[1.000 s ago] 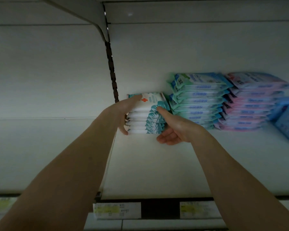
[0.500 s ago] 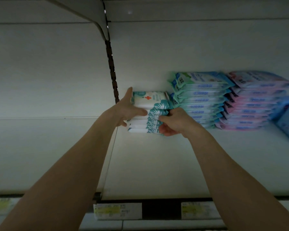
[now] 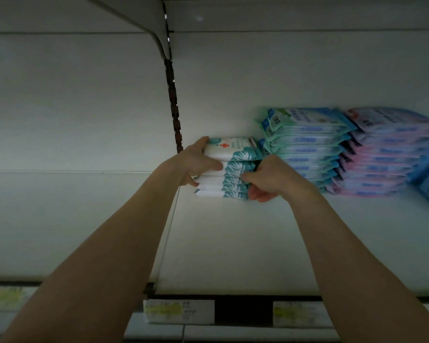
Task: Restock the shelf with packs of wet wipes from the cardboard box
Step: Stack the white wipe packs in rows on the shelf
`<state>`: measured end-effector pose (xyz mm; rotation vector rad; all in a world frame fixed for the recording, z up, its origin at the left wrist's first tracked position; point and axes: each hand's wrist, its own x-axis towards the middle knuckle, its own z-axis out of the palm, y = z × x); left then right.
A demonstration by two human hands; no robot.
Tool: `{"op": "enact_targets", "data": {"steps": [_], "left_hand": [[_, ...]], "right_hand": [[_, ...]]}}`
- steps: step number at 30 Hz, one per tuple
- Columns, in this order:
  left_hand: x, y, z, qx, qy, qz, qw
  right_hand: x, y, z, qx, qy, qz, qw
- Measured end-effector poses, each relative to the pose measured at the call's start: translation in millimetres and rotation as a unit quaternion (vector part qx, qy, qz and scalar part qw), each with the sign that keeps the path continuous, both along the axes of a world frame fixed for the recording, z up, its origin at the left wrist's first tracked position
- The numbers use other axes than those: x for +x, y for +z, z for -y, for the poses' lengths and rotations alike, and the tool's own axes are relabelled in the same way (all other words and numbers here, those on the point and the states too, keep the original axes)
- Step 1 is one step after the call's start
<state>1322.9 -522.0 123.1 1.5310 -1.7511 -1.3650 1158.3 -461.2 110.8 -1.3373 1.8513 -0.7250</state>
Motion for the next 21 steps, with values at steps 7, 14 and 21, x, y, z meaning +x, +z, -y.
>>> {"op": "enact_targets", "data": {"steps": [7, 14, 21], "left_hand": [[-5.3, 3.9, -3.7, -0.028, 0.045, 0.018, 0.998], [-24.1, 2.3, -15.6, -0.101, 0.093, 0.052, 0.989], [-30.2, 6.2, -31.4, -0.133, 0.110, 0.131, 0.976]], "right_hand": [[1.8, 20.3, 1.6, -0.180, -0.043, -0.105, 0.977], [14.9, 13.9, 13.7, -0.152, 0.023, -0.064, 0.986], [4.2, 17.9, 1.3, -0.206, -0.004, -0.222, 0.953]]}}
